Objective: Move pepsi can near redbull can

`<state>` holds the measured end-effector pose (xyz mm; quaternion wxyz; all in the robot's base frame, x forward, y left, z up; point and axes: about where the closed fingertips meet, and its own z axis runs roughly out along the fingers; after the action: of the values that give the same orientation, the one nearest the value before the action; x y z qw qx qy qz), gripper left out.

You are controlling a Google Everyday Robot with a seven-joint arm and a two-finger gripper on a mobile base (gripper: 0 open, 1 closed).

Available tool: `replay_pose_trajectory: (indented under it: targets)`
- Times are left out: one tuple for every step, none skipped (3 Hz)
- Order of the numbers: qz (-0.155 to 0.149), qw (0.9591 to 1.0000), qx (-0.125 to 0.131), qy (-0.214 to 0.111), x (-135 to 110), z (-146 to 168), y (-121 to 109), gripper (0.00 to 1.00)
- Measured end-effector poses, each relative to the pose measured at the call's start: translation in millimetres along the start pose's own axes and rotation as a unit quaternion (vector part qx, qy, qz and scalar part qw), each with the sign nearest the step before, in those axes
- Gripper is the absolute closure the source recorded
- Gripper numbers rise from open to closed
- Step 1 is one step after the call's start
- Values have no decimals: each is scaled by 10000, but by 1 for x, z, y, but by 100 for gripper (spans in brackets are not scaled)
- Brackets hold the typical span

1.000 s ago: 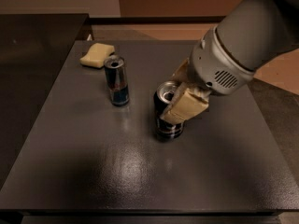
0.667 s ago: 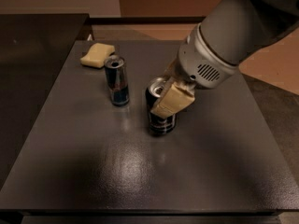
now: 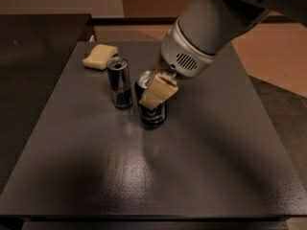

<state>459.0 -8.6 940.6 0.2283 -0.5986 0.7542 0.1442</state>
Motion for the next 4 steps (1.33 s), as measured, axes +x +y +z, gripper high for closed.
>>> replay_pose_trajectory:
  targets:
    - [-2, 10000, -51, -25, -11, 11, -9, 100]
    - [67, 9999, -82, -11, -14, 20, -16, 82]
    - [185, 9997, -138, -35, -12, 29, -23, 59]
    - [231, 9995, -172, -131, -13, 36, -27, 36]
